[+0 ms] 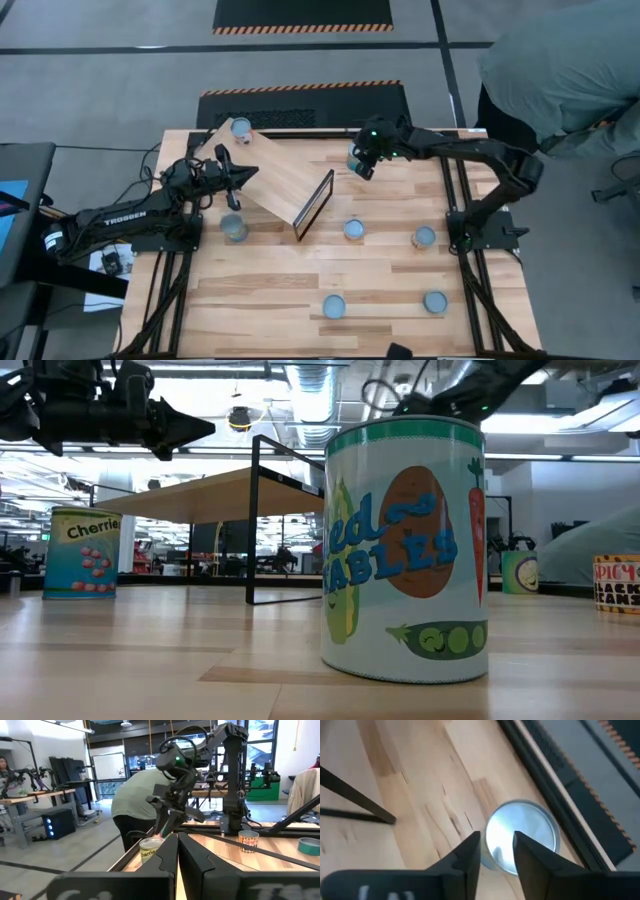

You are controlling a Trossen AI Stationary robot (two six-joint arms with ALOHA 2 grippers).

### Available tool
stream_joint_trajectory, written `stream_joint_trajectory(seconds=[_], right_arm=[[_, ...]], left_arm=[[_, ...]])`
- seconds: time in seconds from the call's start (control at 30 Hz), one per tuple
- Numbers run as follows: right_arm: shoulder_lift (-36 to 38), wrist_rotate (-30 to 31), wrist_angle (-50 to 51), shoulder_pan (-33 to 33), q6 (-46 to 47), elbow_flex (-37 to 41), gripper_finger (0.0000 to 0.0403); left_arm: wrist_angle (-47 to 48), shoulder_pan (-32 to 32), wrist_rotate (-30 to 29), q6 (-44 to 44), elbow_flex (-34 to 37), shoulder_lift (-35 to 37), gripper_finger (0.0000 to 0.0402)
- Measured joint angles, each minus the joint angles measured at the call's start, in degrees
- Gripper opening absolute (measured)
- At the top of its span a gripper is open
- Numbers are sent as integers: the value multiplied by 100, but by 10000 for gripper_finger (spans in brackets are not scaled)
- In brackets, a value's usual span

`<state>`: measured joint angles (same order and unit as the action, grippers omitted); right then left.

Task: Pick and place cans onto a shelf
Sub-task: Put the canned cherries on the shelf

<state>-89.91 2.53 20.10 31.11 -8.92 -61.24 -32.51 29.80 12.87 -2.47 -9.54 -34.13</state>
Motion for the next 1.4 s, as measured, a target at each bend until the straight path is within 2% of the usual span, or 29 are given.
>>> stream_joint_trajectory(seconds=[0.17, 0.33, 0.53, 0.83, 1.1, 1.4], right_arm=[[-428, 127, 382, -81, -125, -358, 165], [-718, 402, 466, -99, -203, -520, 149], [-877, 567, 539, -113, -311, -624, 105], [-833, 616, 634, -161, -523, -615, 9], [-745, 635, 1092, -222, -508, -801, 5], [-502, 859, 1995, -340, -508, -2114, 5]], left_arm=[[9, -2, 3, -29, 0, 0, 3], [19, -2, -3, -51, 0, 0, 3], [59, -2, -5, -93, 0, 0, 3], [61, -2, -8, -93, 0, 0, 3], [56, -2, -10, -41, 0, 4, 3], [48, -2, -15, -32, 0, 4, 3]])
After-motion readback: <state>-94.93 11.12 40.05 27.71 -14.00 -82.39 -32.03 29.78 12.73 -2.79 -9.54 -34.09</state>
